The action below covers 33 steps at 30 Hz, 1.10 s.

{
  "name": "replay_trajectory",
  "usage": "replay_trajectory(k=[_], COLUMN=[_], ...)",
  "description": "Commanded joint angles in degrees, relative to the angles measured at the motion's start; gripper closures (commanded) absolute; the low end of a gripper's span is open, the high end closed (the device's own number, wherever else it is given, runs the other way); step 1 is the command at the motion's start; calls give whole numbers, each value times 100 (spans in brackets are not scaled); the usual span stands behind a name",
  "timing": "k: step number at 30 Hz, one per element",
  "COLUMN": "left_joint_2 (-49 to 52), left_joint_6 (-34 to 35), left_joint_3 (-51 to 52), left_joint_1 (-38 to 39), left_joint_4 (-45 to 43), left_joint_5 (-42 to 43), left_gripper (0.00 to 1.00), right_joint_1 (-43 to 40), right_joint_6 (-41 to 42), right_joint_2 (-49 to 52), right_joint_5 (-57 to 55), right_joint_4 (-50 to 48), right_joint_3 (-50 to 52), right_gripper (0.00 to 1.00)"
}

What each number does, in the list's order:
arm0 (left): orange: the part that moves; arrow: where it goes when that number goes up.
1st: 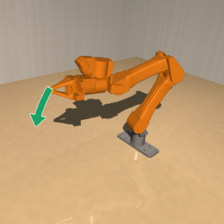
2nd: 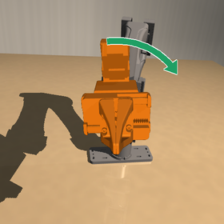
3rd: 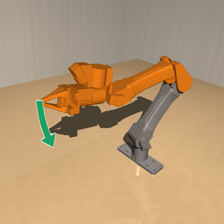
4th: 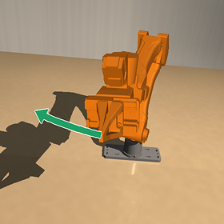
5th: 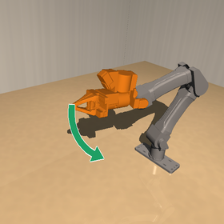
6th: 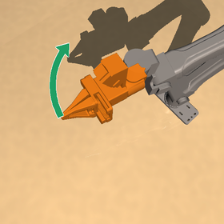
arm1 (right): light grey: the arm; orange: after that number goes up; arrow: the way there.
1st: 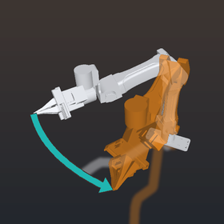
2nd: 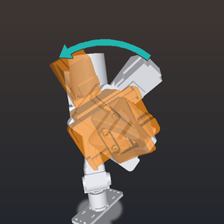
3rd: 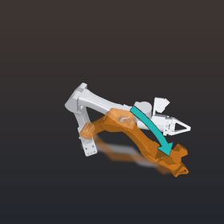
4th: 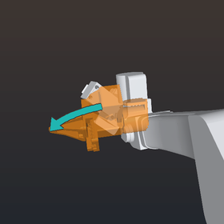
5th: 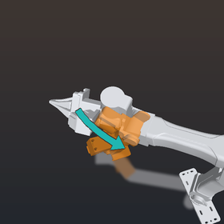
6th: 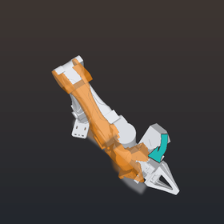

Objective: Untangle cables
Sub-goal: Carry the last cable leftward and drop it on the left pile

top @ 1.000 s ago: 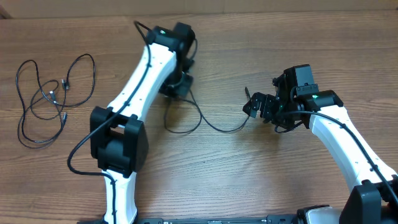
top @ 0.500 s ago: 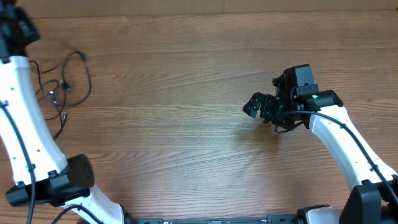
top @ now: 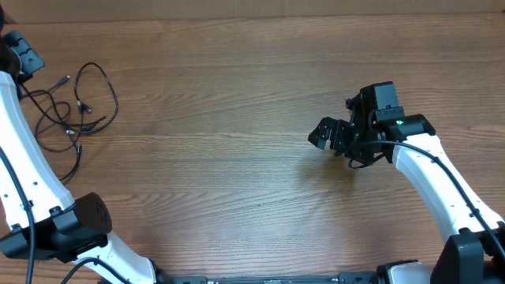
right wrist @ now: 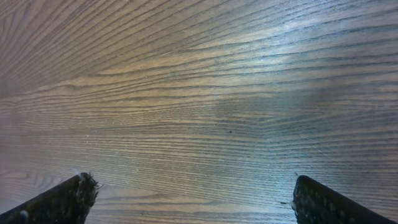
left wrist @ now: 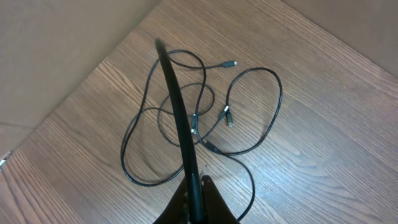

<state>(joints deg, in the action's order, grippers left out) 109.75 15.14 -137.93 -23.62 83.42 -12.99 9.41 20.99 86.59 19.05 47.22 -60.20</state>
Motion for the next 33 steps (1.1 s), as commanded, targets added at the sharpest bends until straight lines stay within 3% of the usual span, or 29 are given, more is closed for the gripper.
replay_trajectory(k=[1,7,9,10,12,15,17,21,28,33], left_joint_2=[50,48,33,2,-55,-116,-127,-114,-101,-31], left_joint_6=[120,153,-151,-807,-1410,-964,-160,1541,2533,2907], left_joint_3=[24,24,20,20,20,20,20,20,22,22], left_joint_1=[2,2,2,0,-13,-92,-201,-533,-756,-761], left_joint_4=[-11,-11,-52,-146,-323,-623,-743,-647,-468,-170], left_joint_5=[81,411,1169,2170,3480,3978,3742,2479,723,153], left_gripper=[96,96,96,96,96,96,96,96,96,96], right_joint_1=[24,24,24,24,24,24,24,24,24,24], right_joint_6=[22,22,22,22,22,22,22,22,22,24], right_joint_2=[33,33,33,33,33,33,33,33,33,33], right_joint_5=[-57,-57,-57,-59,-59,-59,-59,-59,-59,-57], right_joint_4=[-13,-13,-13,-13,-13,-13,-13,-15,-17,-13], right_joint_3=[28,28,28,28,28,28,28,28,28,28], right_gripper=[0,0,0,0,0,0,0,0,0,0])
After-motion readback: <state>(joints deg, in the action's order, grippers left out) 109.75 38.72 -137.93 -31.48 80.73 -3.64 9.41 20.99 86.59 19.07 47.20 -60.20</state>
